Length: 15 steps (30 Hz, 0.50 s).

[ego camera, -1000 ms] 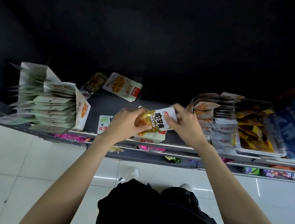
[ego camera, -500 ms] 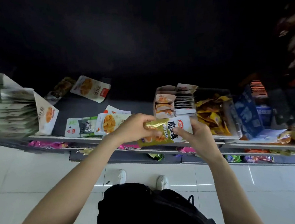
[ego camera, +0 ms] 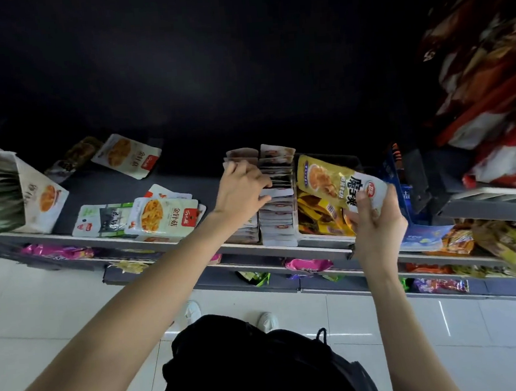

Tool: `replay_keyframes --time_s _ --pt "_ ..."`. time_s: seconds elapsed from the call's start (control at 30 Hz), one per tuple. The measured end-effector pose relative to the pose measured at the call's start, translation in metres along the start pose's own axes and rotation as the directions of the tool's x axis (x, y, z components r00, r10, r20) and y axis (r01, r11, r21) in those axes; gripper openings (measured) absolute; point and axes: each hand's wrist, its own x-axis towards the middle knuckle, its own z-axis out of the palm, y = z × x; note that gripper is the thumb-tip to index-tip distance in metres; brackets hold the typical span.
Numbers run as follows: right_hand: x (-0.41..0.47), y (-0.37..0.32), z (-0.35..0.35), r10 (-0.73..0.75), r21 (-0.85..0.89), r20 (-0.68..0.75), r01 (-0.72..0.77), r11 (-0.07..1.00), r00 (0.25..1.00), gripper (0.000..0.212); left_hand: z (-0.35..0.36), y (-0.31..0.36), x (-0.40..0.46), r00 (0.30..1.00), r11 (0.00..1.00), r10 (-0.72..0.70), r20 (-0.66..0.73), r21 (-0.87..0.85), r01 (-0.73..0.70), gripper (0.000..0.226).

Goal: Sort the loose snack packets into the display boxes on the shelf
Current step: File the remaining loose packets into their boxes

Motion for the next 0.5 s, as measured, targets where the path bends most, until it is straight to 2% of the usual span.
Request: replay_keyframes --time_s 0.07,0.13,0.33,0.5 --pt "0.004 0.000 0.002 -0.011 0.015 0.006 0.011 1.000 1.000 0.022 0.000 -0.001 0.000 1.000 1.000 0.020 0.015 -0.004 -0.020 0.019" --pt "0.008 -0.001 0.006 -0.053 0.008 0.005 0.053 0.999 0.999 0.023 0.001 -0.001 -0.003 0.999 0.999 0.043 0.030 -0.034 -0.042 0.021" --pt "0.026 -0.005 0.018 -0.291 -0.104 -0.015 0.288 0.952 0.957 0.025 0.000 0.002 0.002 0.998 0.998 0.062 -0.005 0.003 -0.062 0.020" --pt "0.042 -0.014 0.025 -0.327 -0.079 -0.041 0.323 0.943 0.944 0.022 0.002 0.002 0.009 0.993 0.999 0.046 -0.104 -0.010 -0.048 0.039"
